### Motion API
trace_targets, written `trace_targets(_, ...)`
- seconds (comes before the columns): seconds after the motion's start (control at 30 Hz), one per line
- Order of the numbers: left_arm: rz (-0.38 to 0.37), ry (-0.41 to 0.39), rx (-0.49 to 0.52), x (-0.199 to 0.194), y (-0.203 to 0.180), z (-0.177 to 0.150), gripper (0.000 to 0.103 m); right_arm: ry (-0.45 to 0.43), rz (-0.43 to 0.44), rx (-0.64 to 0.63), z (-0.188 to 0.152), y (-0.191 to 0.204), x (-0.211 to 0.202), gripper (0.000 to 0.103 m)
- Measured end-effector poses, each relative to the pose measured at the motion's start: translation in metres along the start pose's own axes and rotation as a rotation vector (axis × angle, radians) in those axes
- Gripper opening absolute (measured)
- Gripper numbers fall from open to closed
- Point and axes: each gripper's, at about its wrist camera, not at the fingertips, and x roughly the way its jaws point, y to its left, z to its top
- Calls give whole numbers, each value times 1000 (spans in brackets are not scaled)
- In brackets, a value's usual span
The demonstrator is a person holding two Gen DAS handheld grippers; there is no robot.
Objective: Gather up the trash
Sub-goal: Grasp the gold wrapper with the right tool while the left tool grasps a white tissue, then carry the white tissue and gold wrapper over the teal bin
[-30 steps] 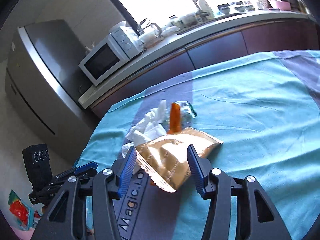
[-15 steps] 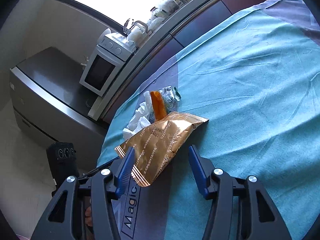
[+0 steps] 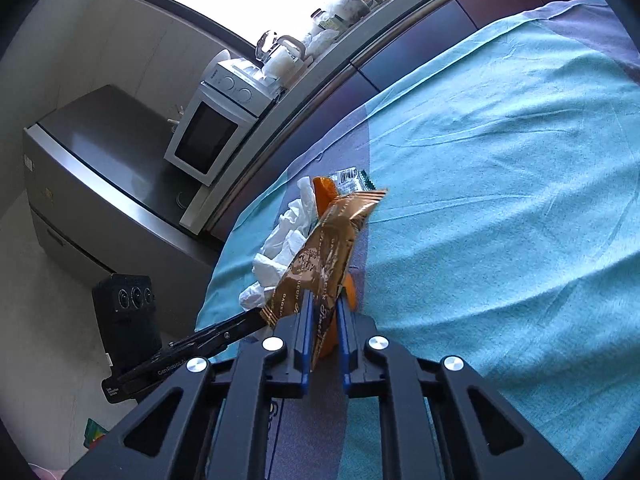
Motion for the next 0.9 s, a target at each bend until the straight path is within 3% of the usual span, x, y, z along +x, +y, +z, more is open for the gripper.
trace_targets(0.63,-31,-124,16,-63,5,-17,4,-65,23,-79,-1,19,-21,3)
trace_targets(0.9,1,-176,20,-103,17,-36,4,-52,46,-109,-5,37,-16,3)
